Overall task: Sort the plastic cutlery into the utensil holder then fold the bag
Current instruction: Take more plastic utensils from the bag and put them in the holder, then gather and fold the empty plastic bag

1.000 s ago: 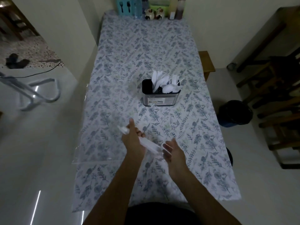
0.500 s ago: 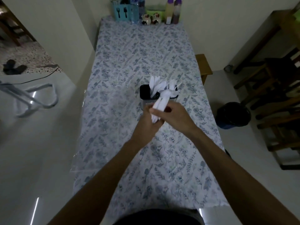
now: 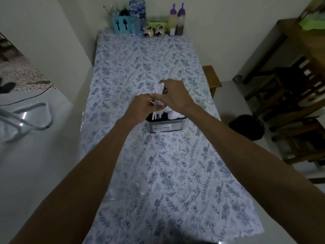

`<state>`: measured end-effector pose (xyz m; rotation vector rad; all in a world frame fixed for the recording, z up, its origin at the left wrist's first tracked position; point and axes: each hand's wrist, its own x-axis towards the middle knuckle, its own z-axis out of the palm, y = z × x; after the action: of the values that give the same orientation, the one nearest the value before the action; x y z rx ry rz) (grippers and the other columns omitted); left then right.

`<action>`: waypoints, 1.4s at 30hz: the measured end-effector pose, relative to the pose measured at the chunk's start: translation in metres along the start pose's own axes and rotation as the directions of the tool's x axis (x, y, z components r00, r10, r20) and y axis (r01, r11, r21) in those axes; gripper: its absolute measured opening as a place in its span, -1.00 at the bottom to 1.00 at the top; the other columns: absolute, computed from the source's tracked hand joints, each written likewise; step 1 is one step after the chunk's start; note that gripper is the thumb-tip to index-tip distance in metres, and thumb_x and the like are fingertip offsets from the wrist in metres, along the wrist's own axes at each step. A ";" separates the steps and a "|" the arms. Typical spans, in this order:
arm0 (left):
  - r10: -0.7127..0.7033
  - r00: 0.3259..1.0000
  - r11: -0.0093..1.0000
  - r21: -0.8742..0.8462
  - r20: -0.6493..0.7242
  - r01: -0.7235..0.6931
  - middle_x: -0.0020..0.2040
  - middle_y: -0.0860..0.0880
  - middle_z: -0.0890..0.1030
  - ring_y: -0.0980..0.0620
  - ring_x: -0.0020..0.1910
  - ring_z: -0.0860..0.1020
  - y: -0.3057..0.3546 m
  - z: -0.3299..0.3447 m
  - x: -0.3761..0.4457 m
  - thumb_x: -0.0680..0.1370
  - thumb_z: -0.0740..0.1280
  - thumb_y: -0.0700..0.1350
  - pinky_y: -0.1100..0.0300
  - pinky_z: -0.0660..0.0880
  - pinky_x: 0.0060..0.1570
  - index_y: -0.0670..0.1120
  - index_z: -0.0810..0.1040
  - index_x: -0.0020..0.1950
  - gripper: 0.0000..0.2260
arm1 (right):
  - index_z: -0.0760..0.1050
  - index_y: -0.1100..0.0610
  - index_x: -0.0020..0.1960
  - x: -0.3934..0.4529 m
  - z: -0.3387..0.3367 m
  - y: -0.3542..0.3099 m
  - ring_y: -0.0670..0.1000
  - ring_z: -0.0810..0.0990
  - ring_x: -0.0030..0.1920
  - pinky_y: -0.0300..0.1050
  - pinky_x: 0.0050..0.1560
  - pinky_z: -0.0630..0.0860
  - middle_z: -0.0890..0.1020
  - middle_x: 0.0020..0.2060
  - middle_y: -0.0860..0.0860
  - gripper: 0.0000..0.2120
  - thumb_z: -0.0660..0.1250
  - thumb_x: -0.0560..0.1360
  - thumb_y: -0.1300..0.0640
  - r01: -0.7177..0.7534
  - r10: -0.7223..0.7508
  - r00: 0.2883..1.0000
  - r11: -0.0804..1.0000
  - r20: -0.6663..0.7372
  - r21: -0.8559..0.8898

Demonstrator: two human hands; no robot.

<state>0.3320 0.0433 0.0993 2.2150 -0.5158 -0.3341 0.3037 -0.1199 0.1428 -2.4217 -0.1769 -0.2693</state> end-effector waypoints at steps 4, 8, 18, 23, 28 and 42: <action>0.038 0.996 0.999 -0.015 -0.085 -0.039 -0.37 -0.15 0.59 0.14 -0.46 0.44 -0.007 0.012 0.003 0.46 0.55 0.09 0.25 0.36 -0.38 -0.26 0.64 -0.19 -0.60 | 0.19 -0.08 -0.37 -0.003 0.007 0.008 -0.20 0.30 -0.47 -0.46 -0.31 0.32 0.31 -0.48 -0.16 -0.49 0.53 0.47 0.02 -0.023 0.023 1.000 1.000 -0.011 -0.003; 0.085 0.989 0.995 -0.039 -0.121 -0.090 -0.45 -0.05 0.53 0.17 -0.49 0.42 -0.003 0.018 0.005 0.46 0.58 -0.06 0.28 0.34 -0.42 -0.22 0.57 -0.29 -0.69 | 0.37 0.13 -0.37 -0.005 0.006 0.019 -0.13 0.37 -0.44 -0.42 -0.31 0.35 0.40 -0.45 -0.06 -0.59 0.53 0.46 0.02 -0.077 0.077 0.997 0.997 -0.003 -0.023; 0.091 0.986 0.979 -0.169 -0.142 -0.114 -0.46 0.21 0.52 0.31 -0.48 0.47 0.002 0.025 0.003 0.46 0.58 -0.13 0.49 0.37 -0.34 0.04 0.52 -0.30 -0.73 | 0.51 0.28 -0.22 -0.005 0.003 0.025 0.05 0.56 -0.34 -0.35 -0.37 0.39 0.63 -0.32 0.17 -0.64 0.52 0.46 0.00 -0.145 0.145 0.989 0.988 0.010 0.058; 0.008 0.994 0.987 -0.160 -0.112 -0.026 -0.41 0.18 0.50 0.29 -0.46 0.47 -0.012 0.035 -0.004 0.44 0.60 -0.14 0.43 0.38 -0.30 0.10 0.46 -0.32 -0.66 | 0.55 0.29 -0.11 -0.011 0.017 0.026 0.08 0.58 -0.31 -0.25 -0.32 0.39 0.62 -0.30 0.11 -0.60 0.52 0.45 -0.07 -0.216 0.213 0.974 0.976 0.079 0.035; -0.093 0.993 0.966 0.236 -0.069 0.107 0.63 -0.07 0.15 -0.09 0.61 0.10 -0.018 0.033 -0.013 0.19 0.57 0.42 -0.13 0.05 0.54 -0.09 0.17 0.63 0.18 | 0.16 -0.11 0.54 -0.013 0.011 0.018 0.16 0.46 0.35 0.17 0.19 0.51 0.38 0.44 0.08 0.02 0.33 0.25 -0.58 -0.242 0.273 0.959 0.930 0.078 -0.275; -0.778 0.584 0.541 0.226 -0.231 0.810 0.43 -0.29 0.45 -0.31 0.38 0.46 -0.203 -0.016 -0.190 0.44 0.39 0.41 -0.18 0.39 0.39 0.06 0.41 0.49 -0.27 | 0.50 0.16 0.15 -0.171 0.143 0.004 0.05 0.59 0.00 -0.10 -0.07 0.50 0.60 0.00 0.03 -0.71 0.36 0.55 -0.01 -0.638 0.551 0.641 0.769 0.534 -0.028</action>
<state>0.2224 0.2612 -0.0348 2.6500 0.6229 -0.6381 0.1602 -0.0398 -0.0070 -2.1803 0.3691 0.6897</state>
